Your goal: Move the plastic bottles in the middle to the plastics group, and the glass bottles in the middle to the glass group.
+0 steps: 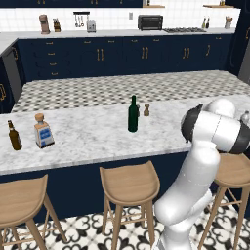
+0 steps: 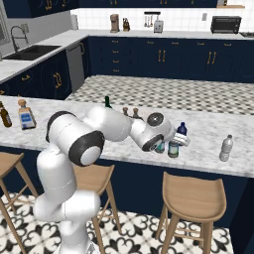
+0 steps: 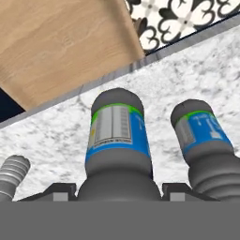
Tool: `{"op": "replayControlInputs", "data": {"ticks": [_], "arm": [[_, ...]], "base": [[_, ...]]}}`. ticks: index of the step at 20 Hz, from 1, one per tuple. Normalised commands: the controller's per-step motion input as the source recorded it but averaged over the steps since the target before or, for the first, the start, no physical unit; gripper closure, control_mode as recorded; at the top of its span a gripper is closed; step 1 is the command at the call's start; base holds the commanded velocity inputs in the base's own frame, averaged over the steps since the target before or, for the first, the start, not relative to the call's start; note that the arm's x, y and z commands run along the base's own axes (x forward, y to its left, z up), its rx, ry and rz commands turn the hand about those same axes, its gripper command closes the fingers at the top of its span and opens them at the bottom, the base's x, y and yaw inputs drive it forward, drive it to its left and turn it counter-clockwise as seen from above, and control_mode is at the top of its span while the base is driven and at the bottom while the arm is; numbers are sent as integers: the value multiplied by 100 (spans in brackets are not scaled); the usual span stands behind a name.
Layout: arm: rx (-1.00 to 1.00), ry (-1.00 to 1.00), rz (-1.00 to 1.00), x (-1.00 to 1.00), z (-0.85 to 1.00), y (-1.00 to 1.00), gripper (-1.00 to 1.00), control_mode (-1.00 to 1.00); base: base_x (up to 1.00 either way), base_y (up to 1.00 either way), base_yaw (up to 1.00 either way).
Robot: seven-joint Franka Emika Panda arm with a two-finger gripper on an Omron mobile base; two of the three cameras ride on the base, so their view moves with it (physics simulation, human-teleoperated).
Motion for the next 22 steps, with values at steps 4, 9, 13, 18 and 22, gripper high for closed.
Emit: {"op": "replayControlInputs", "data": {"ticks": [4, 9, 13, 18, 22], "arm": [[0, -6, 0, 19, 0, -43, 100, -100], [0, -9, 0, 3, -25, -36, 100, -100], [0, -5, 0, -9, -25, -50, 100, -100], [0, 0, 0, -12, -35, -54, 100, -100], [0, -4, 2, -3, -30, -48, 100, -100]], "base": [[0, 0, 0], [0, 0, 0], [0, 0, 0], [0, 0, 0], [0, 0, 0]]}}
